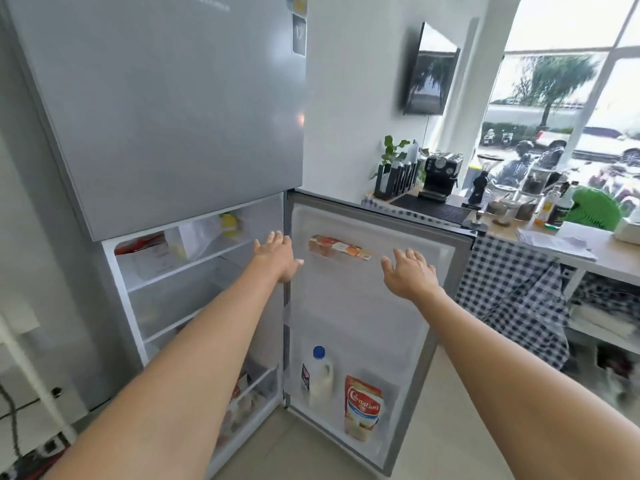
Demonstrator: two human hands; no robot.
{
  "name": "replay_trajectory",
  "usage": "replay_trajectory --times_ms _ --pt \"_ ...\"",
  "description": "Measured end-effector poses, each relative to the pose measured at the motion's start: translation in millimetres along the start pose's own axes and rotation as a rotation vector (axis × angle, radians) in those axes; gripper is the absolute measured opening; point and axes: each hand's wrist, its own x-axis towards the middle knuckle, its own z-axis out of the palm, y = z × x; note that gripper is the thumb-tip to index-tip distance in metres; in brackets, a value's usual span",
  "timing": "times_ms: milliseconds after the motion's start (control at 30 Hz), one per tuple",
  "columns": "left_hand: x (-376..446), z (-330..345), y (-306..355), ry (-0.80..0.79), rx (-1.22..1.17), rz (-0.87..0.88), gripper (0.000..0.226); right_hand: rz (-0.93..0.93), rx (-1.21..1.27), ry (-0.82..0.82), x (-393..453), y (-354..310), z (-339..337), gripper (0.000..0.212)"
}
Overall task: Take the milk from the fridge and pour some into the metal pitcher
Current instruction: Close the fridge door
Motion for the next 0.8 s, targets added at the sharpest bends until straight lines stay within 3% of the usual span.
replay_trajectory --times_ms 433,633,800 --pt "51 -10 138 0.007 -0.04 0.028 0.072 0.083 0.005 0.072 72 170 -43 0.059" --pt "75 -9 212 0.004 -0.106 0.083 0.072 -0.041 0.047 0.027 104 210 -40 0.056" --pt "90 -11 253 -0.014 -0.091 0.109 0.073 -0.115 0.185 -0.034 118 222 -32 0.07"
